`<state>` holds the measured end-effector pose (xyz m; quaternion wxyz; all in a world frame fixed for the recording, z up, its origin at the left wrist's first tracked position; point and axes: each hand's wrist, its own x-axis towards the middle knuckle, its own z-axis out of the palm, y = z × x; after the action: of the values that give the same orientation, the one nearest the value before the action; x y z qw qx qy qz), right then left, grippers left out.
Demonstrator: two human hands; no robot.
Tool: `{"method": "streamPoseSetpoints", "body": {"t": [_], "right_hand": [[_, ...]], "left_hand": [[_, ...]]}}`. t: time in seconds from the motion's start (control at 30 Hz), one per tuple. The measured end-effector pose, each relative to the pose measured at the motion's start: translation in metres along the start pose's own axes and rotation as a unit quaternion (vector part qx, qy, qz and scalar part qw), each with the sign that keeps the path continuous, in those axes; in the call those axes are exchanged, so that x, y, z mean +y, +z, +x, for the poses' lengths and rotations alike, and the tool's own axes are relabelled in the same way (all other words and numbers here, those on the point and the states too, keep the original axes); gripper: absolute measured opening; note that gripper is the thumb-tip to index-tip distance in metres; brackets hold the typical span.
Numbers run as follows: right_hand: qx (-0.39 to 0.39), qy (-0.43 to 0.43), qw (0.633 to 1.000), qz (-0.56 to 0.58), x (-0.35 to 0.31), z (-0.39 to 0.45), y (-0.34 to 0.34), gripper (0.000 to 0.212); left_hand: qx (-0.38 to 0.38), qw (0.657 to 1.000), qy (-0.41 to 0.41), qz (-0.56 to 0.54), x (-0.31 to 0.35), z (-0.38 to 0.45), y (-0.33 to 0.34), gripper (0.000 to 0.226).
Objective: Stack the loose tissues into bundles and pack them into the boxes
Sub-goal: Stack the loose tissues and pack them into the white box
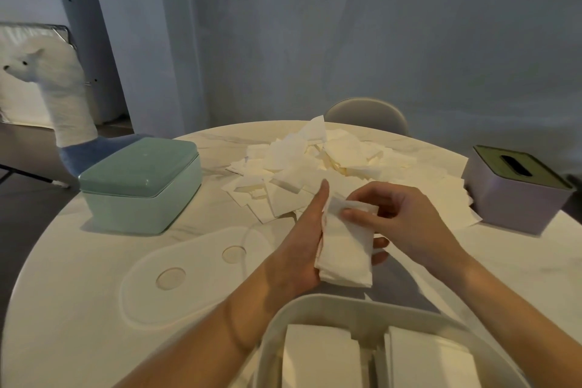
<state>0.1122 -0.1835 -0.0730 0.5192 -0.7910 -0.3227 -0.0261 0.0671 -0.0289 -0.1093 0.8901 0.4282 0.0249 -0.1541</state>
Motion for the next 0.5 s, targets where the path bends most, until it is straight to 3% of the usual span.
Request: {"method": "streamPoseSetpoints", "body": {"t": [0.13,0.23,0.37,0.43,0.5], "right_hand": [[0.047,-0.056,0.995,-0.075,0.014,0.003,0.001,0.030],[-0.002,-0.055,0.992,-0.112,0.019,0.006,-0.004,0.056],[-0.107,-0.009,0.991,-0.084,0.017,0.010,-0.019,0.042],[-0.110,0.014,0.991,-0.077,0.019,0.013,-0.024,0.032],[-0.090,0.048,0.994,-0.043,0.023,0.013,-0.028,0.028]], "left_hand": [[-0.008,0.999,0.006,0.044,0.001,-0.002,0.001,0.073],[-0.024,0.995,0.016,0.098,0.001,-0.005,0.002,0.071],[-0.035,0.975,0.020,0.221,0.009,-0.010,-0.002,0.044],[-0.016,0.944,0.048,0.325,0.014,-0.008,-0.011,0.050],[0.067,0.875,0.125,0.462,0.019,-0.004,-0.018,0.045]]}}
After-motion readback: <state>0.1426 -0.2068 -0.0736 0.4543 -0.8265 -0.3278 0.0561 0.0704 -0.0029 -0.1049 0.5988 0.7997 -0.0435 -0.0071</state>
